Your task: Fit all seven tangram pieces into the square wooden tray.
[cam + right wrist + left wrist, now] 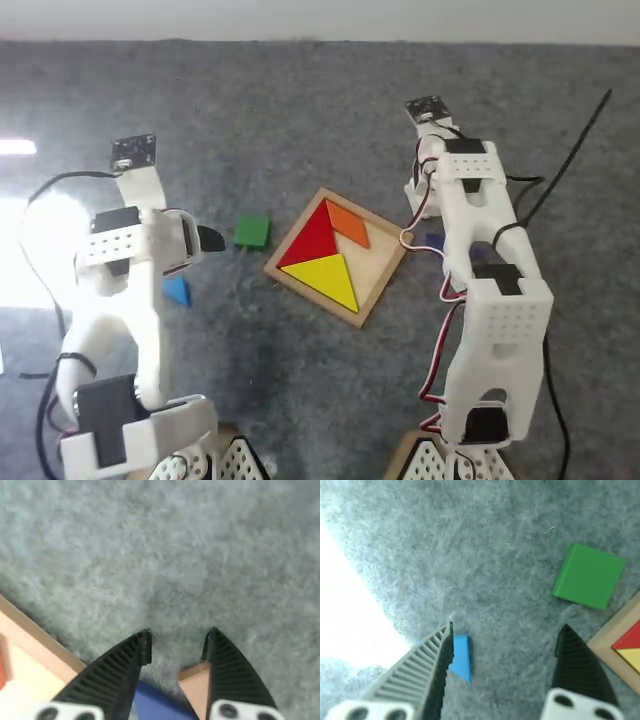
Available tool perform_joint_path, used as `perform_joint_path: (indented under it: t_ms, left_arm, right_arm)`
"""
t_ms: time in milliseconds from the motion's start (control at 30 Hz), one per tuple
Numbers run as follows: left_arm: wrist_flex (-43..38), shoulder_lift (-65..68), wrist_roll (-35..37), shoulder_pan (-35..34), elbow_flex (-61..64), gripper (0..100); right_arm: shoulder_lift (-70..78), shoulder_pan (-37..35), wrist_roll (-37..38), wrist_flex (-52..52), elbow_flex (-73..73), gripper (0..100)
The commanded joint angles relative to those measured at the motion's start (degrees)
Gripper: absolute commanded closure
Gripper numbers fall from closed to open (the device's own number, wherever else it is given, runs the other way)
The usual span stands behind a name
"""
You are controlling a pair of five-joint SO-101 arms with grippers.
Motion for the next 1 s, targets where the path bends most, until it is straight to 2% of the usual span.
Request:
perform_joint_path:
  t_ms: [0,133,233,467,600,733,967]
  left_arm:
    - [-1.23,-2.9,0.79,-0.35,-0.75,68]
    - [-1.32,-2.9,0.79,0.62,-0.57,68]
    - [-1.32,-2.64,0.79,0.7,-0.48,68]
    - [-1.32,-2.73,0.79,0.79,-0.48,68]
    - [-1.32,-2.73,0.79,0.79,-0.48,68]
    - [-1.14,-2.64,0.79,0.79,-0.48,68]
    - [-0.97,-2.64,0.79,0.79,-0.4,68]
  right_arm:
    - [-1.89,3.38,-1.41,4.35,-0.44,82.9]
    - [-7.08,2.15,-1.23,5.49,0.53,82.0]
    - [-12.7,-0.22,-0.79,5.76,4.48,76.7]
    - [-27.47,0.66,-2.2,-3.82,22.59,75.3]
    - [-27.65,1.98,-2.99,-10.77,30.24,75.3]
    - [-22.29,2.86,-3.25,-9.63,25.49,75.3]
    - [-5.85,6.64,-3.52,4.35,6.42,77.1]
